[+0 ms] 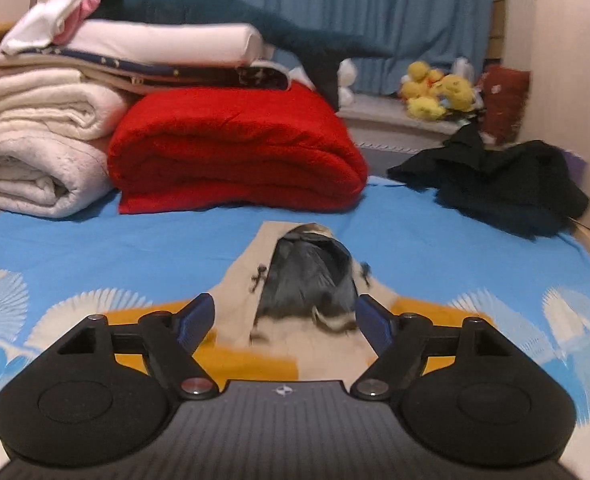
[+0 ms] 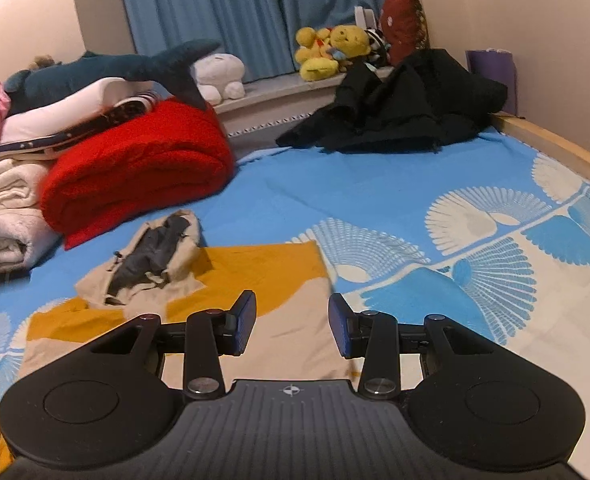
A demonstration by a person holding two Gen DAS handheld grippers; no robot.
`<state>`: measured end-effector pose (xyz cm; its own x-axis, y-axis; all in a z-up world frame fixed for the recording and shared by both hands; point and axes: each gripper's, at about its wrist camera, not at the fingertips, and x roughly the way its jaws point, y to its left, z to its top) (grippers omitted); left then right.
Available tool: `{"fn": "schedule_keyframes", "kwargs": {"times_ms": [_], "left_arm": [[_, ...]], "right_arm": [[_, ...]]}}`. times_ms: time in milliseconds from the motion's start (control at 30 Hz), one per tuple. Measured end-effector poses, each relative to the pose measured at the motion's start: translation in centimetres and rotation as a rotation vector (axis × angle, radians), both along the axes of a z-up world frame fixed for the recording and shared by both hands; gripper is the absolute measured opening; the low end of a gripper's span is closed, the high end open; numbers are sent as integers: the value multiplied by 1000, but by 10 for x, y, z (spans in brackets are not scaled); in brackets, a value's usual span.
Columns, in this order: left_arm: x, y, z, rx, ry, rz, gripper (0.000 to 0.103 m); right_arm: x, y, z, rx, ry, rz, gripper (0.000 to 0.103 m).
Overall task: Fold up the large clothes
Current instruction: 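Move the left gripper to the grey-lined hood and grasp it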
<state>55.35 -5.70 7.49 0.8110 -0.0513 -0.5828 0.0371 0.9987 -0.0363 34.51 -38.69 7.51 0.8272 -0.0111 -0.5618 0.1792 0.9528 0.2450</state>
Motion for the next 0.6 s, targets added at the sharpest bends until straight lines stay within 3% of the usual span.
{"fn": "schedule_keyframes", "kwargs": {"times_ms": [100,167,233,433,600], "left_arm": [[72,-1,-9,15,72,39,73],[115,3,-20,1,123,55,68],[154,7,-33,2,156,78,66],[251,18,-83,-40,222,98,68],[302,13,-118,-15,234,98,70]], "right_arm": [[8,-7,-6,20,26,-12,35],[14,-9,-9,33,35,-10,17],[19,-10,-13,39,47,-10,6],[32,-8,-25,27,95,-11,5],[39,4,-35,-9,138,27,6]]}}
